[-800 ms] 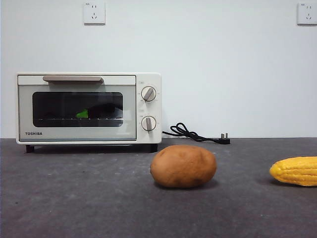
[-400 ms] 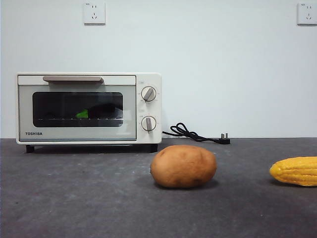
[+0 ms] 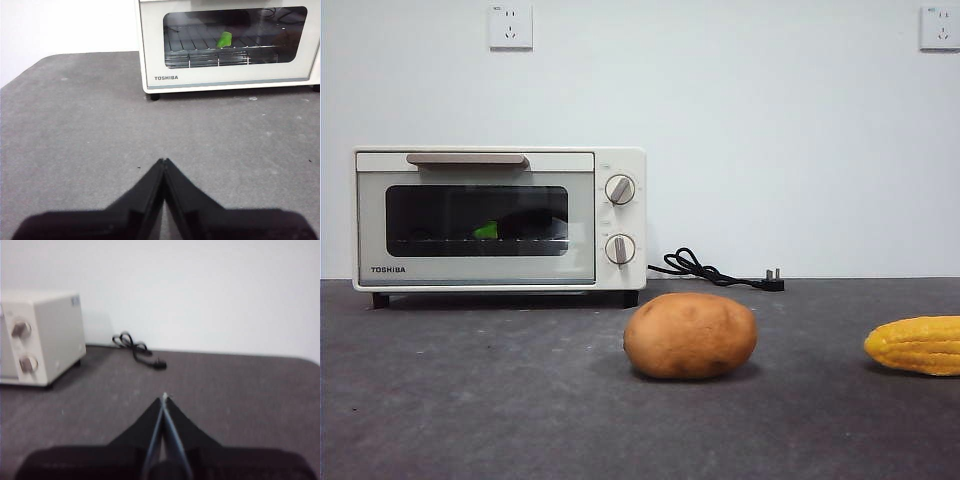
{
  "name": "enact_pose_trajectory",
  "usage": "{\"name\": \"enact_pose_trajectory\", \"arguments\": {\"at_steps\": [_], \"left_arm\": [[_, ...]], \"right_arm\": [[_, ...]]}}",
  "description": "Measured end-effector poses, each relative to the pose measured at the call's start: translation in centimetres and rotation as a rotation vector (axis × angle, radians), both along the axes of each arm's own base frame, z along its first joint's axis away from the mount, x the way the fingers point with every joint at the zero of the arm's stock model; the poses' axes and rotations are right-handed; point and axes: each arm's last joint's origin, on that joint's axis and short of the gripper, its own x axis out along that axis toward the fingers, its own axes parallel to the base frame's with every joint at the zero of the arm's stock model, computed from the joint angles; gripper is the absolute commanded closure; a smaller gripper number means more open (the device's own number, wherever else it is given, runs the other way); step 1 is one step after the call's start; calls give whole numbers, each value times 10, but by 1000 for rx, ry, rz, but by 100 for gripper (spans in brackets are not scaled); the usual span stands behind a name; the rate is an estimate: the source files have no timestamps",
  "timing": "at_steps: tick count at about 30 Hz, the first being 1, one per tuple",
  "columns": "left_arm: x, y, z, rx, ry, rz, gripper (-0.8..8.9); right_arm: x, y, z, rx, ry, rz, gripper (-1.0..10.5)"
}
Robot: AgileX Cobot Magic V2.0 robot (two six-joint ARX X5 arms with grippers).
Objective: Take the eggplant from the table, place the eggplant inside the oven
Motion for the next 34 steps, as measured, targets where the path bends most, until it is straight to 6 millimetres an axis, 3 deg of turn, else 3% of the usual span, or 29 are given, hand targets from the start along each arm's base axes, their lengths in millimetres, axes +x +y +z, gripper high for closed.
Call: {"name": "enact_pose_trajectory", "arguments": {"at_steps": [7, 18, 34], "left_arm": [[0, 0, 0, 0, 3, 0, 817], [0, 0, 0, 0, 3, 0, 817], [0, 0, 0, -1, 2, 0, 817]], "right_arm": [[5, 0, -23, 1, 71, 0, 947], [4, 0, -36, 3, 194, 0, 946], [4, 0, -36, 74, 200, -6, 946]]}}
